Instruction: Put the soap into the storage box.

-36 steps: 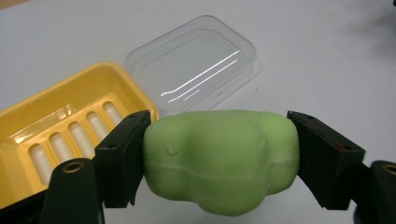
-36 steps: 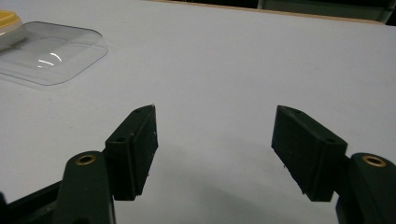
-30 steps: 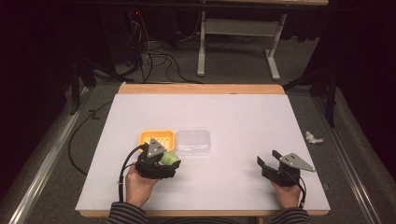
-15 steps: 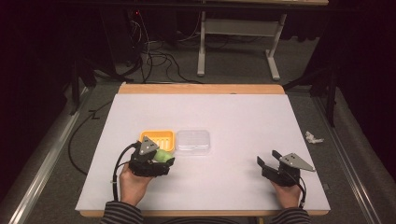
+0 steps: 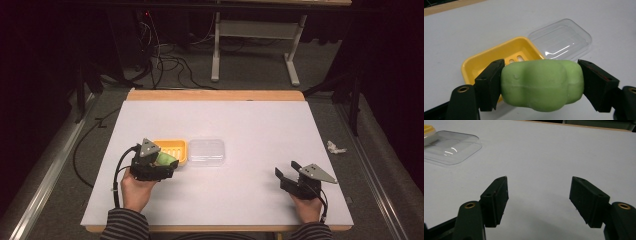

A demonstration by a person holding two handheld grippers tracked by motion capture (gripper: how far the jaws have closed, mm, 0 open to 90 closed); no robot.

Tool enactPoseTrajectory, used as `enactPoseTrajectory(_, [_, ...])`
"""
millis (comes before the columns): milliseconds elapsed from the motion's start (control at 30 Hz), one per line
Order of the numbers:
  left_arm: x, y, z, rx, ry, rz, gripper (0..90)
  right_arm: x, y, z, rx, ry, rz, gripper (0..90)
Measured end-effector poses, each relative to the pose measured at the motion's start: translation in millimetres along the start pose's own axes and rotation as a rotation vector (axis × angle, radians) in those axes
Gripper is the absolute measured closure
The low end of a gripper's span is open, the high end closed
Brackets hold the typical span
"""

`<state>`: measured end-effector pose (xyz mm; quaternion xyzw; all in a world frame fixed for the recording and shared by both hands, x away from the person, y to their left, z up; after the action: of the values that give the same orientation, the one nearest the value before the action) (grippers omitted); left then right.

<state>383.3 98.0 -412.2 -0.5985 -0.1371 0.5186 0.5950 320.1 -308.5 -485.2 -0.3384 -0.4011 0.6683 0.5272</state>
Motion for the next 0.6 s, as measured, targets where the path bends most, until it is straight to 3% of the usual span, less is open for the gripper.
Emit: enactPoseTrajectory(600, [21.0, -8.0, -29.1, -0.005, -0.067, -0.009, 25.6, -0.2, 0.1, 0.5, -0.004, 0.004, 0.002, 31.9])
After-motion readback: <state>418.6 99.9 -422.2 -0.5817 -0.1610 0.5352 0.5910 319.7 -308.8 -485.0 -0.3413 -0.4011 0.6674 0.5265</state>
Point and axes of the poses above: each handheld gripper's, and its own axes: z roughly backward along the jaws, y roughly out of its underside, x roughly to its left, the point moved 2 cm from there along -z, roughly forward along the jaws, and after that the axes turned 6 degrees about y, right-handed, at the moved point
